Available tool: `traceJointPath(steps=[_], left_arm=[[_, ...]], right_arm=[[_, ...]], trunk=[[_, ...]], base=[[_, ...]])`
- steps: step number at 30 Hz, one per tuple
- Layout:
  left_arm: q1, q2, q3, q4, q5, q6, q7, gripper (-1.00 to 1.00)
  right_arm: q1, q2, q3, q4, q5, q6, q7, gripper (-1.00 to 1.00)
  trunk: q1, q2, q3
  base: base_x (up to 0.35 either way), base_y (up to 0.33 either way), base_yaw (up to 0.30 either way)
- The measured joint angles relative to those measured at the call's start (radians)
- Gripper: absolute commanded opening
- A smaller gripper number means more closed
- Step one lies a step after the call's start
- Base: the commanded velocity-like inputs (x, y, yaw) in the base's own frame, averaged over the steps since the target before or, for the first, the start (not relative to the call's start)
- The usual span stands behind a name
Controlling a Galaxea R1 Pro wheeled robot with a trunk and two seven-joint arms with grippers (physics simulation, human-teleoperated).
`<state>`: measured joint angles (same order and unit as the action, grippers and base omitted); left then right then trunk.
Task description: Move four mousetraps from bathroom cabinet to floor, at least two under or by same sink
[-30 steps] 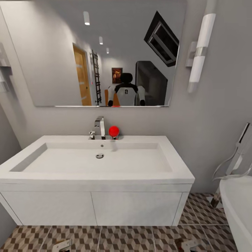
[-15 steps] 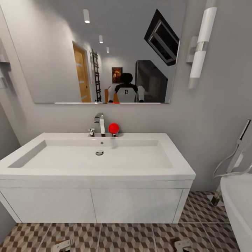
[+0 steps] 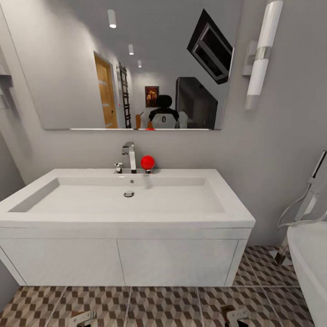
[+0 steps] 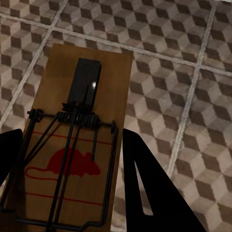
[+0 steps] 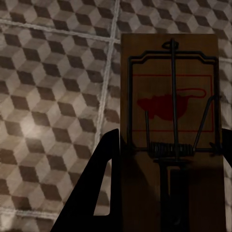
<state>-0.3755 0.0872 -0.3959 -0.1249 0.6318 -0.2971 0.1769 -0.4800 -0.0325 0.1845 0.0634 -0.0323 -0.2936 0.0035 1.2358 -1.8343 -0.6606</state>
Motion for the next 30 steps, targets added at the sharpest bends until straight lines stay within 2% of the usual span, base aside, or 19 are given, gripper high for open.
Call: traceJointPath(steps=[10, 30], left_arm=[[0.0, -0.001, -0.002, 0.0, 0.0, 0.0, -0.001, -1.0], [0.0, 0.0, -0.002, 0.0, 0.0, 0.002, -0.006, -1.0]], right_arm=[[0.0, 0.009, -0.004, -0.003, -0.002, 0.0, -0.001, -1.0], [0.0, 0.009, -0.005, -0.002, -0.001, 0.0, -0.002, -1.0]], trunk=[[0.038, -0.07, -0.031], [0.038, -0.07, -0.031]], base=[[0.0, 0.0, 0.0], [0.0, 0.0, 0.0]])
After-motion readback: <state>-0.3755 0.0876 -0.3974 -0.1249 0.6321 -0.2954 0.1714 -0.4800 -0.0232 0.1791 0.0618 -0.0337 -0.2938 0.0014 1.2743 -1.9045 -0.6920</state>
